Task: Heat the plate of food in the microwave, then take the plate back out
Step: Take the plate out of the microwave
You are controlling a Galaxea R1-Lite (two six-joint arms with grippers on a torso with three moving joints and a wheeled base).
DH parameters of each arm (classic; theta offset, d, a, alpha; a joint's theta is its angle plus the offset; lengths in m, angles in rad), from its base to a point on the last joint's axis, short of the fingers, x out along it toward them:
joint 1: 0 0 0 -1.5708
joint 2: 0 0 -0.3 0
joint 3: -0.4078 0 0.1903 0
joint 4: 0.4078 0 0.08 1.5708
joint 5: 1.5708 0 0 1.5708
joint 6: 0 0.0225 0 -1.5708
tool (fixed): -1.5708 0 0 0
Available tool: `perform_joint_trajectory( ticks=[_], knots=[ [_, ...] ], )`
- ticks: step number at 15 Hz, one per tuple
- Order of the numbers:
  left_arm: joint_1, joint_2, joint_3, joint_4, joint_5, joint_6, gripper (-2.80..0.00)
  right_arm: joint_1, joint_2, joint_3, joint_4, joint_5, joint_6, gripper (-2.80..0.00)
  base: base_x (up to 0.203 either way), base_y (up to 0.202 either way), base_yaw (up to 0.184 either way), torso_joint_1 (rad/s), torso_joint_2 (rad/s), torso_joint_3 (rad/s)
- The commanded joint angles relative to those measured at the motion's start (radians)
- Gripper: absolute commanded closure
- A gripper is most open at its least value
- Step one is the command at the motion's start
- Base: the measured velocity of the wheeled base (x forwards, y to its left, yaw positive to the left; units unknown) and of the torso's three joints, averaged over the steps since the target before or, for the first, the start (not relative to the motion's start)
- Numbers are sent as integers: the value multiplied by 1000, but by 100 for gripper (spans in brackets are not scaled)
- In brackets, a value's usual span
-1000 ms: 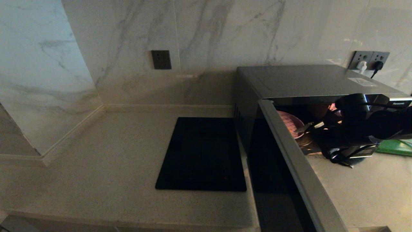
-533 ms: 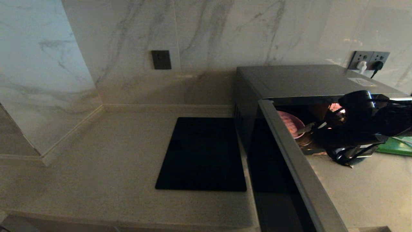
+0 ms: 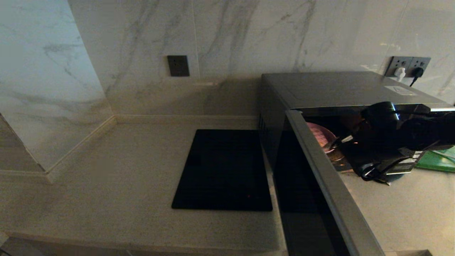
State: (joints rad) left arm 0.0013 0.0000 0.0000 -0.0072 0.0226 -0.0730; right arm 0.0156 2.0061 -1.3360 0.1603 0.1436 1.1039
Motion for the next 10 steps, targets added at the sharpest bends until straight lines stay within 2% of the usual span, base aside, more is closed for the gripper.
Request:
perform_joint_trajectory(
  ticks=[1, 4, 10],
  knots=[
    [0, 2, 0, 0, 0, -1, 0, 5, 27, -20, -39, 3, 98, -280, 0, 0, 0, 0, 0, 0],
    [0, 0, 0, 0, 0, -1, 0, 8, 61, -24, -156, -9, 219, -280, 0, 0, 0, 0, 0, 0],
    [0, 1, 0, 0, 0, -1, 0, 9, 111, -58, -136, -90, 220, -280, 0, 0, 0, 0, 0, 0]
  ],
)
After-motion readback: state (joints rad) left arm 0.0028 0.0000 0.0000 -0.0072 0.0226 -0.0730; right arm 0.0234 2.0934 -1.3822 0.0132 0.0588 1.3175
